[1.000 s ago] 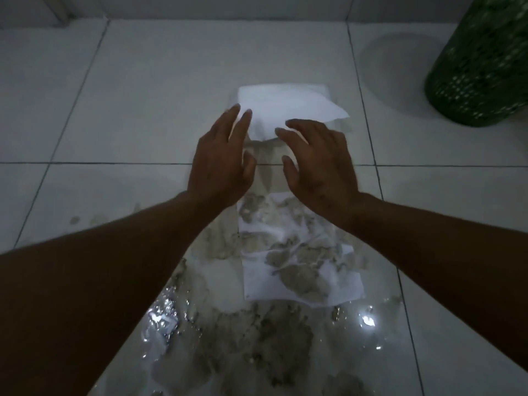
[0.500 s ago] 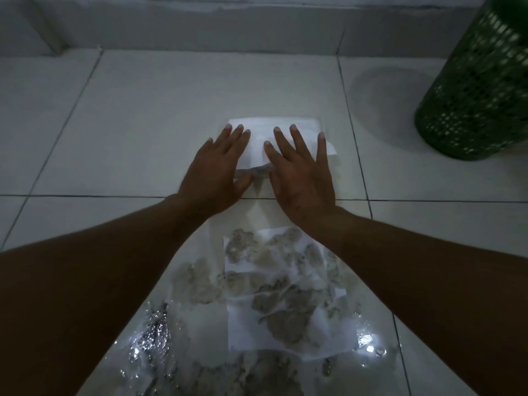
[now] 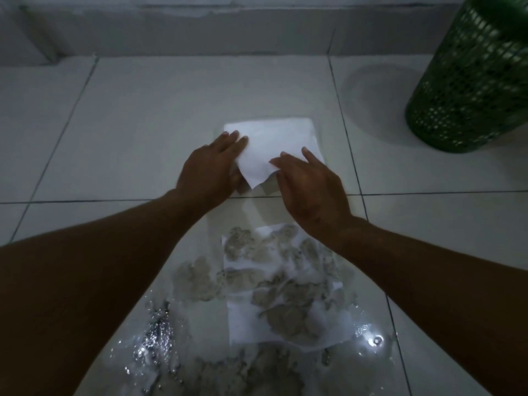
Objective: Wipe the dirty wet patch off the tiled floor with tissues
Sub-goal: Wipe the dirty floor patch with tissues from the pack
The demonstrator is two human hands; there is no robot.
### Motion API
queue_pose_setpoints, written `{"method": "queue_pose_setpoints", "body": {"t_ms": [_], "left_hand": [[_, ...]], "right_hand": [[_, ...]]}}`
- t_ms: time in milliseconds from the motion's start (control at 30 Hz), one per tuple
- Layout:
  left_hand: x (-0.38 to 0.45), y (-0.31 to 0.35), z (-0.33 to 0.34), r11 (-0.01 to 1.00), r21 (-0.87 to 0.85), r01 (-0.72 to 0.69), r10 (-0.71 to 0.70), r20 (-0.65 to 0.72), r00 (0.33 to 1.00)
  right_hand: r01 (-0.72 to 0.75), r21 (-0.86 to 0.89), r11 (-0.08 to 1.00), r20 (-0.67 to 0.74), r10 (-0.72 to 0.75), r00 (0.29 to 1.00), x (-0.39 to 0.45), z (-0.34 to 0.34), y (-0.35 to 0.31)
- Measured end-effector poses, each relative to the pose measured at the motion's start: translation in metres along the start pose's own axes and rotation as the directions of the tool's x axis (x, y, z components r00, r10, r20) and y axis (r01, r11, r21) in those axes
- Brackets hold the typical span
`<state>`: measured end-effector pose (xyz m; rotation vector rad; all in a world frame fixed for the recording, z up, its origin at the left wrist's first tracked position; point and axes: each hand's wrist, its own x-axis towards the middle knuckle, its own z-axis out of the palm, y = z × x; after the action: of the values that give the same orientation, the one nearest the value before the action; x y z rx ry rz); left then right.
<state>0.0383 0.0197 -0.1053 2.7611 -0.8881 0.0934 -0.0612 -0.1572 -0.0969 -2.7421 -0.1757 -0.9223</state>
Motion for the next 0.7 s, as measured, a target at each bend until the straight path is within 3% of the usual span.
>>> {"method": "queue_pose_setpoints", "body": {"t_ms": [100,333,533,700], "left_hand": [[-0.001,-0.001,0.005,1.0,0.009,0.028,-0.028,-0.001,1.0],[-0.003,0.004,0.007,0.998,-0.038,0.047,-0.048,-0.01,0.999],[0.006,-0.004,0.005,0.998,-0.028,0.053,-0.053,0.025,0.998],[0.007,-0.003,0.007,1.0,-0.019,0.021,-0.021,0.023,1.0]], "right_hand": [[-0.012,0.055,0.998,0.069,0.008,0.998,-0.005,-0.008,-0.007],[-0.237,0.153,0.959,0.207,0.204,0.957,-0.011,-0.026,-0.016],[-0.329,0.334,0.883,0.145,0.297,0.944,-0.029,-0.041,-0.008],[-0.46,0.411,0.787,0.138,0.445,0.885,-0.039,-0.057,-0.008]]}}
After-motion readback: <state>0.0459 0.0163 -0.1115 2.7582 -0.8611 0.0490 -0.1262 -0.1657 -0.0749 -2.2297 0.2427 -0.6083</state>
